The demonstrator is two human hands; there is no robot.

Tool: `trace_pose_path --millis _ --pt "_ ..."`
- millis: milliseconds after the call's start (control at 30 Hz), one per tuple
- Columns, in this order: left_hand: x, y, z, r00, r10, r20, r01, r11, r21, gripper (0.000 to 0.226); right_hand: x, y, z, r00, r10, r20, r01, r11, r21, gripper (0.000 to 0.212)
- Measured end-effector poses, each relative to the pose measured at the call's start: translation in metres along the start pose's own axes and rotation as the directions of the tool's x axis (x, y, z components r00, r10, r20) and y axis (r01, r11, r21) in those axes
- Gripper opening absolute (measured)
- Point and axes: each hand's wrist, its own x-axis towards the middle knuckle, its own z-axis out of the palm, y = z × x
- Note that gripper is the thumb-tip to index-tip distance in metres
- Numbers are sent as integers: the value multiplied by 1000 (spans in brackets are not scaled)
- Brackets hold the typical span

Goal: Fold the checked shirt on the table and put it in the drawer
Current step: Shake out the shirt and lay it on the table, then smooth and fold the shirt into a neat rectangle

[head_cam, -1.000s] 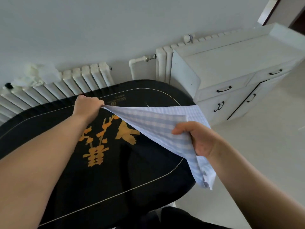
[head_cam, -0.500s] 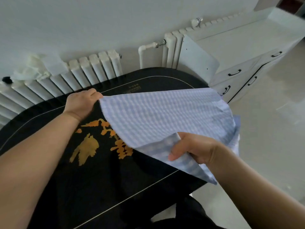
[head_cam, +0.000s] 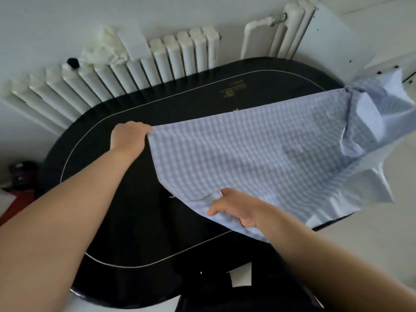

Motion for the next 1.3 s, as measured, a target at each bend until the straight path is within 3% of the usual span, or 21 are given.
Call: trace_pose_path --millis 67,100,167,233,300,333,367,433,500,600,667,733,833,933,1067,1300 --pt "-12 15 18 975 -133 177 164 971 -173 41 14 3 11 999 35 -20 -35 999 2 38" --pt "-19 22 27 929 -218 298 315 889 -332 46 21 5 15 998 51 -30 -51 999 9 43" --pt "-38 38 47 734 -284 616 655 535 -534 60 35 8 23 996 69 -52 -68 998 17 48" --pt "-57 51 60 525 -47 850 846 132 -516 69 46 13 32 994 77 -80 -81 996 -46 53" --pt "-65 57 75 482 152 863 869 -212 -447 58 54 18 43 993 83 -85 -92 989 -114 47" --pt "-66 61 82 501 135 855 842 -306 -445 45 58 21 48 993 82 -83 -93 987 -134 41" --pt "-68 65 84 519 67 852 817 -332 -471 31 59 23 52 994 77 -81 -88 986 -145 38" --pt "-70 72 95 529 -168 832 797 -237 -555 11 64 28 62 996 54 -64 -65 983 -175 41" --pt "-75 75 98 578 -331 746 761 -111 -639 11 65 33 72 1000 11 -26 -16 983 -181 45" --pt "-83 60 102 617 -428 660 731 1 -683 15 67 37 91 997 -68 29 72 971 -230 47" --pt "-90 45 109 629 -473 617 730 85 -679 16 73 40 98 993 -103 65 119 932 -343 67" --pt "-98 31 117 618 -492 614 736 89 -671 18 81 45 98 994 -97 54 111 918 -381 81" --pt "-105 19 128 625 -499 600 728 97 -679 20 91 52 83 983 -111 -149 37 904 -426 76" --pt "-108 14 133 643 -520 563 709 124 -694 22 97 56 59 951 -154 -267 -62 752 -656 67" --pt "-115 8 136 631 -561 535 713 149 -685 22 103 53 44 955 -162 -249 -97 623 -776 62" --pt "-144 -46 152 533 -678 507 788 179 -589 28 118 48 62 978 -183 -100 7 507 -862 62"
